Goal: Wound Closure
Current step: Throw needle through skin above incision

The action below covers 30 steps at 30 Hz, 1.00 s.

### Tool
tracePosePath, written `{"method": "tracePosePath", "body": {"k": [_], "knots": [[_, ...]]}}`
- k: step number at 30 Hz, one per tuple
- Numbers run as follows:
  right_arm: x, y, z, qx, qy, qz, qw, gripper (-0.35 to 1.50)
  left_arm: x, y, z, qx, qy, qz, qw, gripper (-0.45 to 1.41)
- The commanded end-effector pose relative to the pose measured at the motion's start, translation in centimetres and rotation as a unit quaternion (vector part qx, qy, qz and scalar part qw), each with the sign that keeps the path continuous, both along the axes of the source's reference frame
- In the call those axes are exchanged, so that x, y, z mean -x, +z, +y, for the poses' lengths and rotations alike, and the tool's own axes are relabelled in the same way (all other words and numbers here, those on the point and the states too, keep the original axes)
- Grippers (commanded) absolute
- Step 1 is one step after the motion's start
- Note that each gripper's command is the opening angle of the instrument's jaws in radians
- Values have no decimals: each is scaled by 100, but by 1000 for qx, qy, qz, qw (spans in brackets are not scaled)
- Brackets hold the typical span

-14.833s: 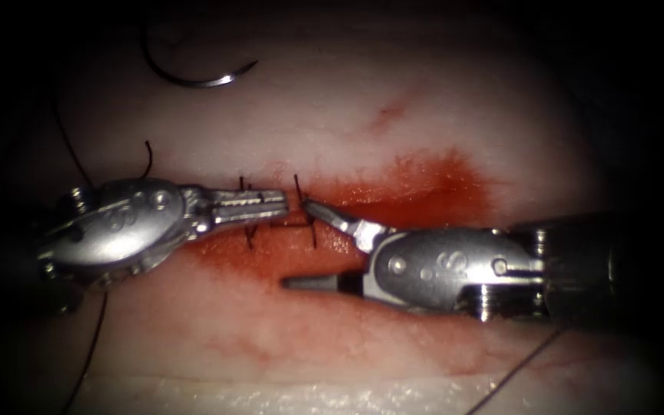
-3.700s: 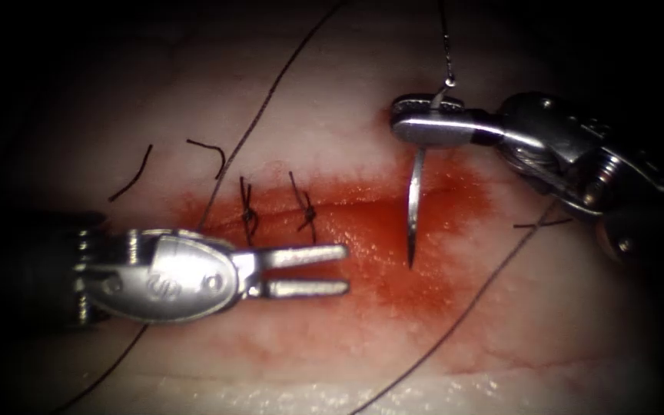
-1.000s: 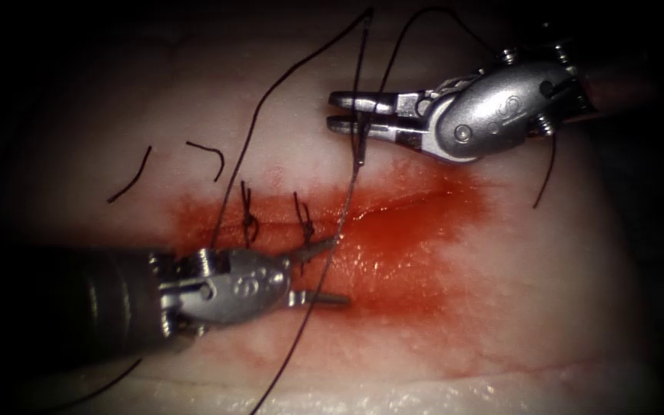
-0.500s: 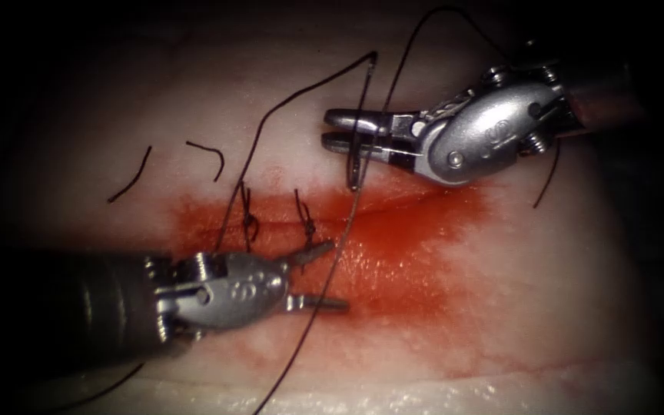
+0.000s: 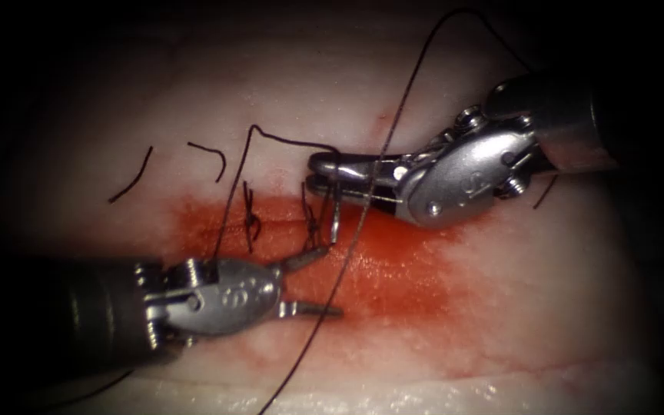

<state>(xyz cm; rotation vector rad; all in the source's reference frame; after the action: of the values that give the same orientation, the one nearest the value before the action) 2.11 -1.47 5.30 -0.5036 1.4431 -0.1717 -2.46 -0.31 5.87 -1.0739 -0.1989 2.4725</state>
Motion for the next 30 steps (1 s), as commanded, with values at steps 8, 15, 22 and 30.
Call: {"method": "tracePosePath", "body": {"k": [8,15,22,30], "knots": [[4,17,-21,8,-7,-9,1000,-35,1,2,1,0,-1,-5,1000,32],[7,23,-24,-3,-10,-12,1000,-35,3,2,2,0,-2,-5,1000,32],[7,34,-29,-23,-13,-16,1000,-35,3,2,2,0,-2,-5,1000,32],[10,52,-45,-42,-12,-19,999,-35,3,2,2,0,-2,-5,1000,32]]}}
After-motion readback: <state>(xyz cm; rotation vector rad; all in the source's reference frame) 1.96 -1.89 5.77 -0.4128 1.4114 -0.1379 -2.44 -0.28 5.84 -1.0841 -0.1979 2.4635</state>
